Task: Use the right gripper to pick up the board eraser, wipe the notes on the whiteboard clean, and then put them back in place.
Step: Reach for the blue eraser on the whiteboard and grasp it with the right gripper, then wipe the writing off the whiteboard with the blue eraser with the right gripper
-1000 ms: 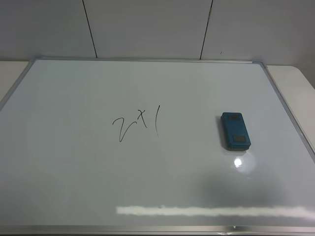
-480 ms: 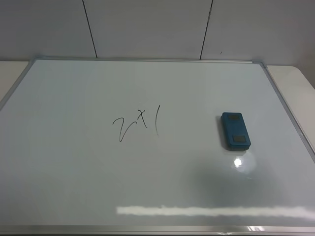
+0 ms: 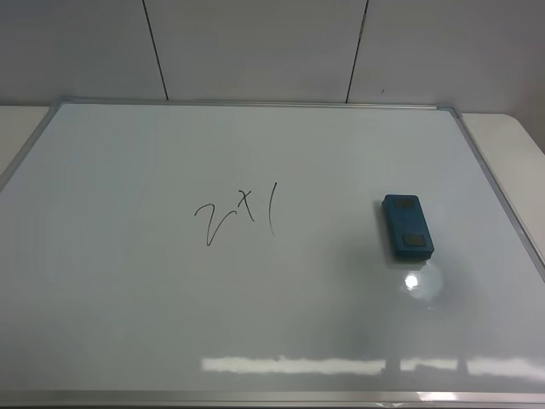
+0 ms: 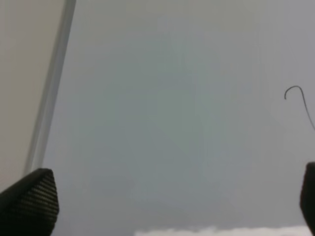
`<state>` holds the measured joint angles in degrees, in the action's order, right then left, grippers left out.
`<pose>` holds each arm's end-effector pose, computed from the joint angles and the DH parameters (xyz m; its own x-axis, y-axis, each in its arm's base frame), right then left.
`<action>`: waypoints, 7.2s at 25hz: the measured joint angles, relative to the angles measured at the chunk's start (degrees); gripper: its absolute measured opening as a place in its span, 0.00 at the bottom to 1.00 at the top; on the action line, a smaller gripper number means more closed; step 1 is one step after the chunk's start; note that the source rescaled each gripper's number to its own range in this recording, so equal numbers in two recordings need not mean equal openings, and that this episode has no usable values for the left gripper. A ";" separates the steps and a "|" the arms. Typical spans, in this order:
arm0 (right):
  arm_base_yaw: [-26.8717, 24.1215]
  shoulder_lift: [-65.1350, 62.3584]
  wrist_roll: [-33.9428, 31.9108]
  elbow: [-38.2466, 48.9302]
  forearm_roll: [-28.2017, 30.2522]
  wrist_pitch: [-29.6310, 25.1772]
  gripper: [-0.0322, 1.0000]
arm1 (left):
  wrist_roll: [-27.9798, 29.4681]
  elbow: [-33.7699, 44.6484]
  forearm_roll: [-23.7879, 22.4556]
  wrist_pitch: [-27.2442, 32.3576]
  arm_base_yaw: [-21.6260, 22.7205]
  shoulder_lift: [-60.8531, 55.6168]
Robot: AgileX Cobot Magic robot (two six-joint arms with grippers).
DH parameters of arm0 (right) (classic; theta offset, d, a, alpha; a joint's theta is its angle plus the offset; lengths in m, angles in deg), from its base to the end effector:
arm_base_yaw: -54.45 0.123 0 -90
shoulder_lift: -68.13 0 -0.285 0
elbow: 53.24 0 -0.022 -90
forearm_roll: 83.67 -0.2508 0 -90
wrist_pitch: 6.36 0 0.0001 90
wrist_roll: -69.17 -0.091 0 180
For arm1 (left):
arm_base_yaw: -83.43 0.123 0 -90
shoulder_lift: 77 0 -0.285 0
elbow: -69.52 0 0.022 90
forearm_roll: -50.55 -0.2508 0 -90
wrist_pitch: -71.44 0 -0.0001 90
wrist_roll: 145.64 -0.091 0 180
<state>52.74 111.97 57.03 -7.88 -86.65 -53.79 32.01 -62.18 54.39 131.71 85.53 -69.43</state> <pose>0.1074 0.0003 0.2798 -0.7032 0.2655 -0.6595 0.1810 0.9639 0.1950 -0.0055 -0.0055 0.2794 -0.4393 -0.0084 -0.8983 0.0190 0.9996 -0.0186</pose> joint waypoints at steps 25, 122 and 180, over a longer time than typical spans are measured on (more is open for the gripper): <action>2.38 36.01 7.31 -7.36 -7.40 5.66 1.00 | 0.00 0.00 0.00 0.00 0.00 0.00; 16.69 66.45 -3.96 -17.16 2.11 15.90 0.05 | 0.00 0.00 0.00 0.00 0.00 0.00; 38.19 98.48 13.77 -71.00 9.81 -11.96 0.04 | 0.00 0.00 0.00 0.00 0.00 0.00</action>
<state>90.93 210.45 70.80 -78.88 -76.84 -65.75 32.01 -62.18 54.39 131.71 85.53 -69.43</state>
